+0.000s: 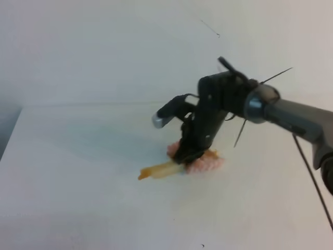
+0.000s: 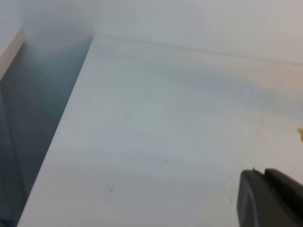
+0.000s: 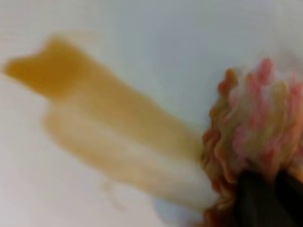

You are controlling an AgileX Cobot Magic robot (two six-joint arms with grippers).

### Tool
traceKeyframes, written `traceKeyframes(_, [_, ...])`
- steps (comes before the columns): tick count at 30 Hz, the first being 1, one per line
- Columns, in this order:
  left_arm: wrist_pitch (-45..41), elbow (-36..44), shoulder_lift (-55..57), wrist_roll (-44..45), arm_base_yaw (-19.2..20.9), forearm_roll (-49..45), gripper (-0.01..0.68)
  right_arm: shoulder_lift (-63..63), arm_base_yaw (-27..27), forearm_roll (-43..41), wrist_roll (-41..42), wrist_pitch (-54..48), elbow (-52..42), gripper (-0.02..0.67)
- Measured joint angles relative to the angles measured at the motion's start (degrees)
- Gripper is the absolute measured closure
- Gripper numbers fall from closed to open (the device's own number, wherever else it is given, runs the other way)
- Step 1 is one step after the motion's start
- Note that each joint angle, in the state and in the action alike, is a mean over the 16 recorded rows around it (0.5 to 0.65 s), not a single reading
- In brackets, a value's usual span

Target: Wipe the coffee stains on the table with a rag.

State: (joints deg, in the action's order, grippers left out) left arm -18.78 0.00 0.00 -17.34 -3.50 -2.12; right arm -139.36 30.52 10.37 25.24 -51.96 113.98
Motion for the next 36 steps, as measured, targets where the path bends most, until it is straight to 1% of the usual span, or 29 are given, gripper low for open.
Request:
traceKeyframes(8, [0.0,0.0,0.0,0.0,0.0,0.0,0.674,0.58,-9.55,-3.52,-6.36,-3.41,-1.61,0.616])
traceKeyframes(10, [0.0,0.0,0.0,0.0,0.0,0.0,0.674,0.69,-10.73,-3.38,-6.82,-3.82,-2.01,0.616])
traceKeyframes(13, [0.0,0.0,0.0,0.0,0.0,0.0,0.674,0.82,-10.34,-2.84,-6.67,-4.33,-2.49,0.616])
traceKeyframes(17, [0.0,0.0,0.0,0.0,0.0,0.0,0.674,0.86,-6.34,-1.56,-5.17,-4.05,-2.6,0.616])
traceKeyframes(25, [0.0,0.0,0.0,0.0,0.0,0.02,0.674,0.42,7.16,2.57,-1.46,-0.46,-1.22,0.617])
traceKeyframes(28, [0.0,0.0,0.0,0.0,0.0,0.04,0.674,0.19,11.44,4.68,-0.08,1.43,-0.58,0.617])
traceKeyframes(32, [0.0,0.0,0.0,0.0,0.0,0.07,0.674,-0.21,15.16,8.63,2.31,3.65,0.23,0.617])
traceKeyframes(36, [0.0,0.0,0.0,0.0,0.0,0.1,0.674,-0.49,16.81,14.72,5.16,5.15,0.56,0.617])
